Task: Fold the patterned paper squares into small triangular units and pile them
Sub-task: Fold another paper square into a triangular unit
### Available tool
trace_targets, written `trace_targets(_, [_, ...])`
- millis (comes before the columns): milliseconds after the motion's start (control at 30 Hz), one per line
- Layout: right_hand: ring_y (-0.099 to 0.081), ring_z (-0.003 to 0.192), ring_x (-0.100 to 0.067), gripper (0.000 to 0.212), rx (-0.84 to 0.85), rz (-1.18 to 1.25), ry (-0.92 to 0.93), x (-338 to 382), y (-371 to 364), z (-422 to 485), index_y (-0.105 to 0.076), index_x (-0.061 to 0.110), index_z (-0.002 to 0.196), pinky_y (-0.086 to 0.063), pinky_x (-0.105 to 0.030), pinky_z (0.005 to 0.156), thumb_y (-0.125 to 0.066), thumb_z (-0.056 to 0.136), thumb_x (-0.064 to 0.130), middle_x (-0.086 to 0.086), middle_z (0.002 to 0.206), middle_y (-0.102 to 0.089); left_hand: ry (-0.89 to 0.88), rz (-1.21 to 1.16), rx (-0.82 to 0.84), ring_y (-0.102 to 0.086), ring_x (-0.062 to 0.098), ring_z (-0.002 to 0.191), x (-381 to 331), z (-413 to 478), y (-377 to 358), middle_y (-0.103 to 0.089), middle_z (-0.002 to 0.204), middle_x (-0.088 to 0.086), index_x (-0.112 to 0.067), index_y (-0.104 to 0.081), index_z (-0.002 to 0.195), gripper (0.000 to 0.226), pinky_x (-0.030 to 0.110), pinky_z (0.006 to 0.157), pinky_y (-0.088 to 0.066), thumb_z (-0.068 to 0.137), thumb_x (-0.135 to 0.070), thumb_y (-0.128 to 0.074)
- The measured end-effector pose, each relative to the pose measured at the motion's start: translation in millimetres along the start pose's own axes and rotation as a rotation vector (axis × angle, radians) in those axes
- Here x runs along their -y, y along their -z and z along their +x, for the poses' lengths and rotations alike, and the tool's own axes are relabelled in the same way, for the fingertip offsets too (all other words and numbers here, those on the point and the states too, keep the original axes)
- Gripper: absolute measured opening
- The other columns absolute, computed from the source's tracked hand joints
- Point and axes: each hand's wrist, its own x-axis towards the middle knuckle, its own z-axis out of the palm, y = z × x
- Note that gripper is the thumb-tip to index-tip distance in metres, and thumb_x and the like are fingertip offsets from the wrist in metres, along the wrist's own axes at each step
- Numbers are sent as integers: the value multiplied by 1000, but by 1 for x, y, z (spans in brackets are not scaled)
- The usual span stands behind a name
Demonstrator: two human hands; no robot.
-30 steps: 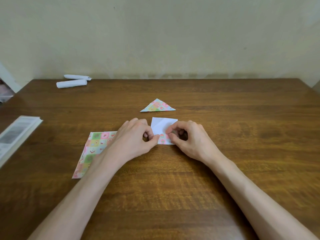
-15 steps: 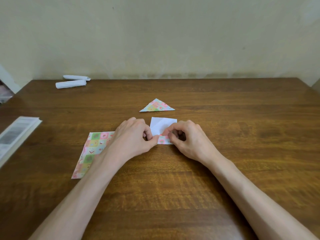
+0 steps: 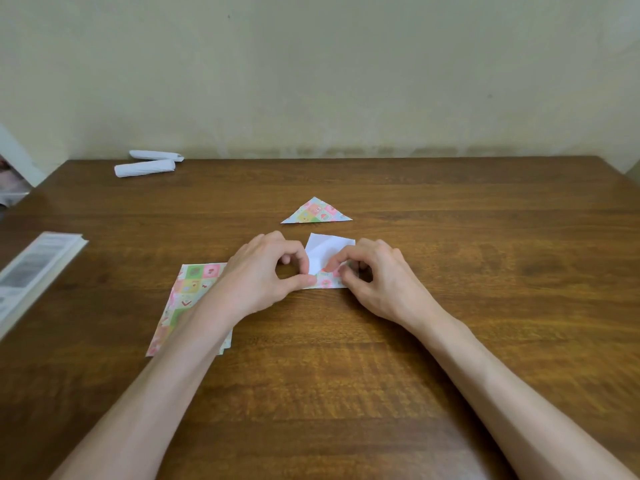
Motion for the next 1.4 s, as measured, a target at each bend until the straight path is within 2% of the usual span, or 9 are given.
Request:
trace_targets(167, [-50,91,-10,21,11,-15,-8,3,1,0,-72,39,99,-40,-41,96,-59,99,23,14,84,-55,-16,-108,68,-51,6,98,4,1,0,-56,97,-12,-49,-69,79,12,41,95,-47,85,-46,-79])
trace_targets(333, [-50,91,-11,21,6,-14,-14,3,1,0,-72,38,99,-40,-43,97,-58,99,22,14,84,-54,-1,-137,120,-52,6,106,12,3,2,-61,104,-16,-48,-74,88,7,43,101,-45,90,-41,-76])
trace_targets(500, [-49,91,-11,23,6,-21,-5,3,1,0,-72,39,100,-40,-43,97,-58,99,21,16,83,-53,14,-171,125,-51,5,107,14,4,2,-61,104,-18,-43,-77,96,7,41,101,-45,92,-45,-71])
trace_targets(700, [-49,92,-11,23,7,-35,1,2,1,0,-72,40,101,-40,-44,97,-58,99,22,18,84,-53,16,-176,82,-50,4,101,11,3,0,-61,99,-16,-44,-76,83,6,38,95,-45,82,-49,-80])
trace_targets(1133, [-49,92,-8,27,-4,6,-31,1,0,0,-73,39,99,-37,-39,98,-55,100,19,19,84,-57,23,-152,75,-50,6,99,8,4,-1,-60,97,-17,-46,-73,80,8,39,93,-48,83,-47,-81])
trace_targets(1233, [-51,91,-11,19,-24,-7,-39,2,-2,0,-72,38,96,-40,-42,98,-58,97,26,15,82,-56,14,-138,84,-50,6,100,10,4,-1,-60,98,-17,-46,-73,81,8,40,94,-48,83,-48,-81])
trace_targets(1300, [-51,89,-12,9,-60,-40,-42,4,-6,-1,-70,38,92,-41,-43,96,-61,90,40,15,80,-54,-3,-143,77,-51,5,100,11,4,-1,-61,98,-16,-46,-74,81,7,41,94,-48,83,-48,-81])
trace_targets(1400, [-49,91,-9,22,-84,-105,-60,8,-12,-1,-63,40,90,-38,-36,92,-68,83,60,18,83,-50,-15,-143,71,-51,5,101,12,5,-1,-61,97,-16,-48,-73,78,9,41,94,-48,82,-51,-81])
